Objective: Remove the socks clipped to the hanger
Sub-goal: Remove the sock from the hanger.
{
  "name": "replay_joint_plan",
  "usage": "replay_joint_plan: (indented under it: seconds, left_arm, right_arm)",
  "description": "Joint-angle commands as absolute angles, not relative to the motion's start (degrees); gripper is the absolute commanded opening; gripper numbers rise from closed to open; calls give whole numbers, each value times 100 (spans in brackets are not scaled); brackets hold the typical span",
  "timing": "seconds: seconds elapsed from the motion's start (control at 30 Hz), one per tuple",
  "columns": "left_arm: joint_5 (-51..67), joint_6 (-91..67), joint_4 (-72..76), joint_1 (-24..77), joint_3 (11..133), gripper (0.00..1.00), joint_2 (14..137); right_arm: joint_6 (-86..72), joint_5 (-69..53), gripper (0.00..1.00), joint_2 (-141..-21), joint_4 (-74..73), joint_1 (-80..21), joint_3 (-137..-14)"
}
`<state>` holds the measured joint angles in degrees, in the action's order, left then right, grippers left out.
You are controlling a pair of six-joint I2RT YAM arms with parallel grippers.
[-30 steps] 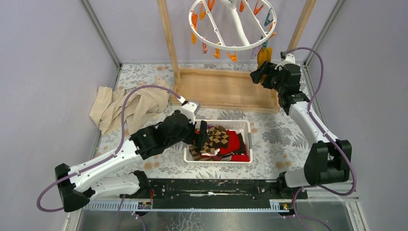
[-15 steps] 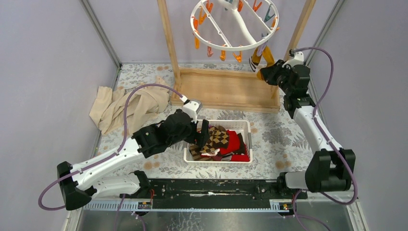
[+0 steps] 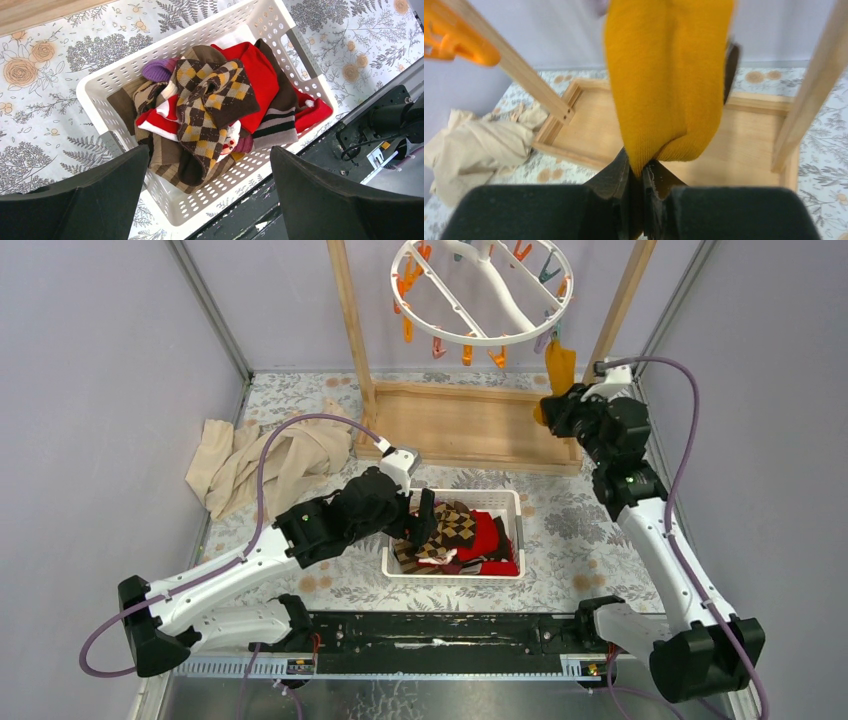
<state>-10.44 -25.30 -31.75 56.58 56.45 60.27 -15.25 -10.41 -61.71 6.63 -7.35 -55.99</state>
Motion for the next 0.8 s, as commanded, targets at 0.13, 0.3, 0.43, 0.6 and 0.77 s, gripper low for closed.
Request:
replay_joint_plan:
  seconds: [0.13,0.3,0.43,0.6,0.77]
  left_arm:
    - [-982,-2640,-3024,5678,5662,98,5789]
    - [-988,-2676,-3023,5682,5604,99,5686]
    - [-1009,-2705,-3029,5678,5592,99,5613]
    - [-1053,-2711,-3031,5678,5587,99,5530]
    - [-1085,-2698,-3032,5678,5748,99,5628]
  right_arm:
    - [-384,477,6,-6093,-382,-2440,-6193]
    - [-99,1164,6,-6355,-629,-3439,-6558]
    - [40,1471,5,-6736,-736,-3970,-6916]
    - [29,1405,4,-6850,-790,-4137,-7158]
    - [-138,1371,4,-6555,-943,-4144,-7059]
